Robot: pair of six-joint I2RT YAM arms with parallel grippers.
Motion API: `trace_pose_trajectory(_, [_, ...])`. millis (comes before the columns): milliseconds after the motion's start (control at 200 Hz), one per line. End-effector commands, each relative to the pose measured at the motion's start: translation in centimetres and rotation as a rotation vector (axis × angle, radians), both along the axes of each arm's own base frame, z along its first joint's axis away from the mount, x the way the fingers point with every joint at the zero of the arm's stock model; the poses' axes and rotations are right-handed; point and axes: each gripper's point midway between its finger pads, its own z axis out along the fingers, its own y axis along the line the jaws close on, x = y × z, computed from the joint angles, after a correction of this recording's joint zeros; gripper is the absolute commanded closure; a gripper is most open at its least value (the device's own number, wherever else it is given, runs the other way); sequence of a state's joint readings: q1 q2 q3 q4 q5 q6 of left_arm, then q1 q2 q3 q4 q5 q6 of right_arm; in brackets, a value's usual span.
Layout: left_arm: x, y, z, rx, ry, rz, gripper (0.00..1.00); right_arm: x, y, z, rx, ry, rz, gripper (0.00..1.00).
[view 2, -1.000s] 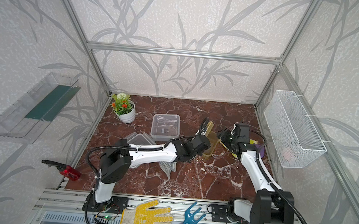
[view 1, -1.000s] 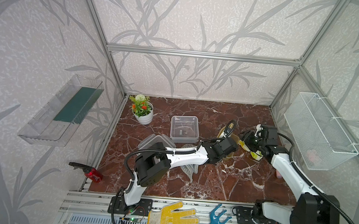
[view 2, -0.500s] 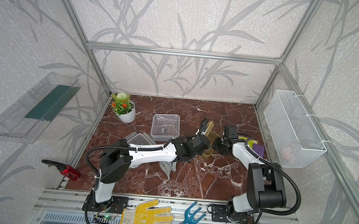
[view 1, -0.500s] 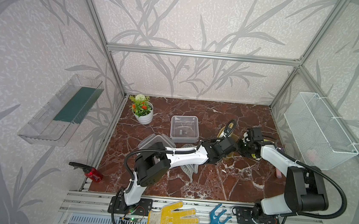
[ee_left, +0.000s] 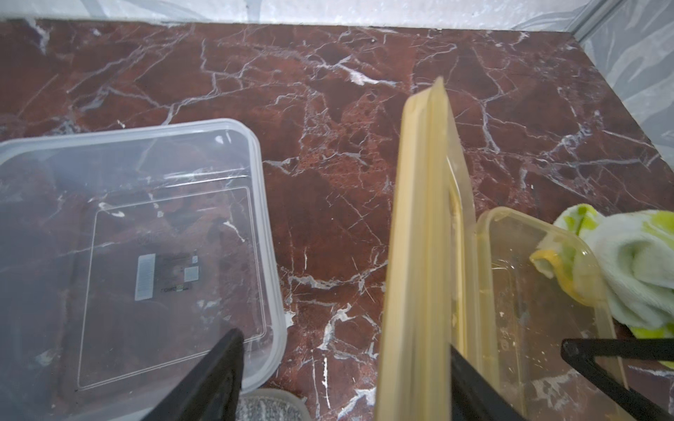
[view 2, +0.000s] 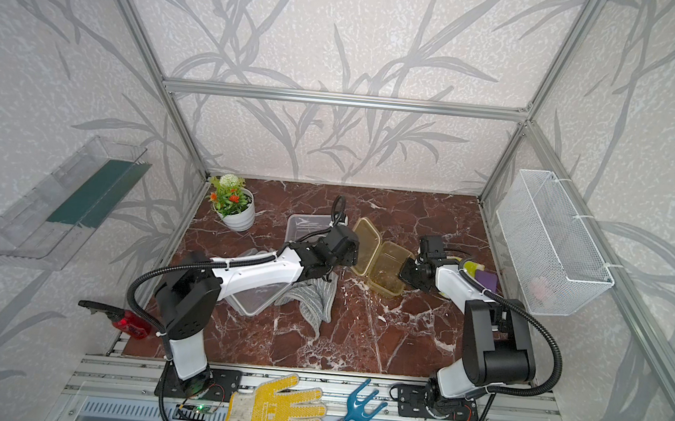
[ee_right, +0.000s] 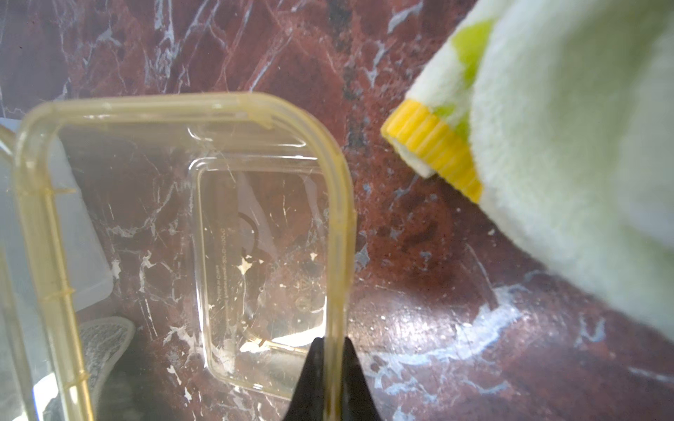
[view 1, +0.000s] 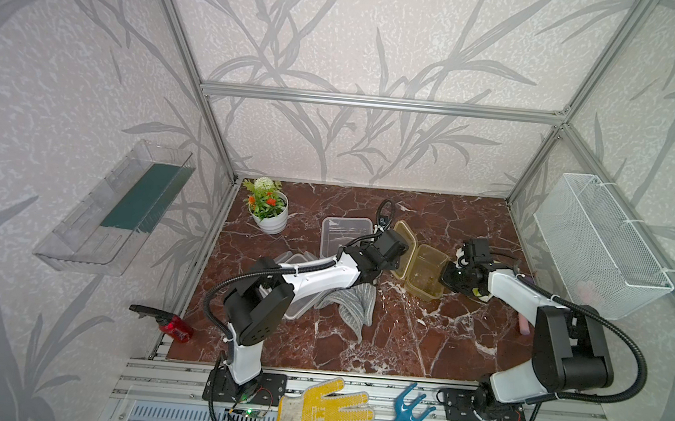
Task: Wipe the insides of the lunch boxes
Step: Place the lid at the center of the board.
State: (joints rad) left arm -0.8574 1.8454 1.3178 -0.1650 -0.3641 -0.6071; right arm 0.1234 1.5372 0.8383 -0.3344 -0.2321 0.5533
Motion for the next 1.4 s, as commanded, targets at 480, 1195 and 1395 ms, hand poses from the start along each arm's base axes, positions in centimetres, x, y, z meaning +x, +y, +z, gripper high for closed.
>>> trace_pose_trajectory(480, [-1.1, 4.9, -2.3, -0.094, 0.157, 0.174, 0.15, 1.4, 2.8, 2.0, -0.014, -0.039, 0.086, 0.88])
trace_pose_trajectory(1195, [-1.4, 8.4, -3.1, -0.181, 0.241, 0.232, 0.12, 3.0, 5.7, 1.2, 0.012, -0.036, 0.164, 0.83])
trace_pose_trajectory(1395, [-1.5, 7.3, -0.8, -0.208, 0.201, 0.173, 0.12, 3.1, 5.7, 2.2, 0.014, -0.059, 0.156, 0.72])
